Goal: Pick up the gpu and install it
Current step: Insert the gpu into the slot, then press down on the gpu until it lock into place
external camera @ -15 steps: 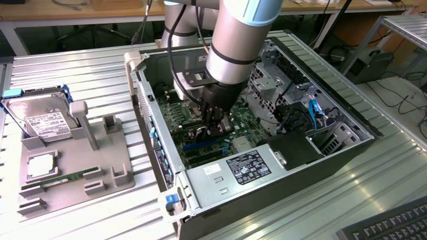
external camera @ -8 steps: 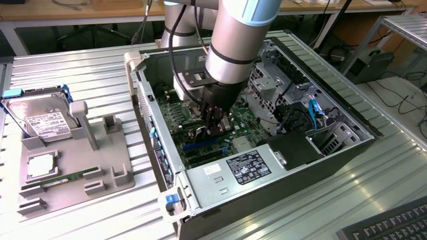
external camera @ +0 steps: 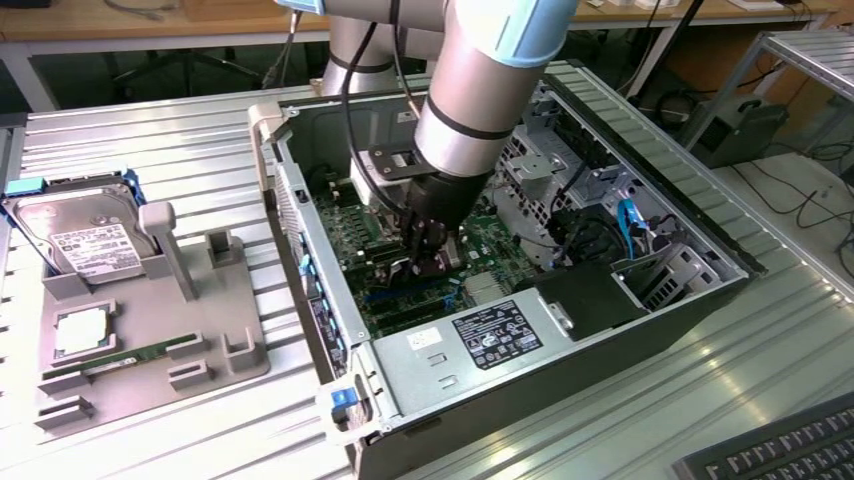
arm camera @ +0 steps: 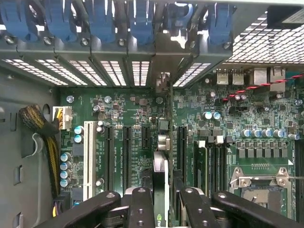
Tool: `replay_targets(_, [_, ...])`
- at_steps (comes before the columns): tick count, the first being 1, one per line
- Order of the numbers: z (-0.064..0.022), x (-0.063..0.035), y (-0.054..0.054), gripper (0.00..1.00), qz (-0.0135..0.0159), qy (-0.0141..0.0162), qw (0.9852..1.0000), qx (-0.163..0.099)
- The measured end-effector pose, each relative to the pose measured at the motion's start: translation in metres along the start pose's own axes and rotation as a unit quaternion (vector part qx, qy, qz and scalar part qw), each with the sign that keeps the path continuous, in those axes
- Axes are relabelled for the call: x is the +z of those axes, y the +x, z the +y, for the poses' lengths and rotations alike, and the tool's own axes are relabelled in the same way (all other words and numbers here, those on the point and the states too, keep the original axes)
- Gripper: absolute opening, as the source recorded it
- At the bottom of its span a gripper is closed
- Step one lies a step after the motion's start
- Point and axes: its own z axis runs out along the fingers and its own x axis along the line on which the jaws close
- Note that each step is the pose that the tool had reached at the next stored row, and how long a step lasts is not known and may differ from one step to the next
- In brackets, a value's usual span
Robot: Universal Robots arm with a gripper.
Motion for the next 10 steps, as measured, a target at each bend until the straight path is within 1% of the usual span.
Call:
replay_targets(2, [0.0000, 0.0005, 0.000, 0.26, 0.0000, -0.0001, 1.0000, 0.000])
replay_targets(3, [-0.0004, 0.0035, 0.000, 0.26, -0.0002, 0.0000, 1.0000, 0.000])
replay_targets(4, [0.0001, -0.0006, 0.000, 0.27, -0.0001, 0.0000, 1.0000, 0.000])
replay_targets(5, [0.0008, -0.0075, -0.001, 0.34, -0.0002, 0.0001, 1.0000, 0.000])
replay_targets(6, [0.0017, -0.0162, -0.001, 0.34, -0.0001, 0.0000, 1.0000, 0.000])
replay_targets(7, [0.0054, -0.0232, -0.003, 0.34, 0.0000, 0.0007, 1.0000, 0.000])
replay_targets(8, [0.0159, -0.0371, -0.010, 0.11, 0.0002, 0.0227, 0.9997, -0.001])
replay_targets(9, [0.0176, -0.0366, -0.010, 0.11, 0.0002, 0.0256, 0.9997, -0.001])
replay_targets(10, [0.0176, -0.0366, -0.010, 0.11, 0.0002, 0.0256, 0.9997, -0.001])
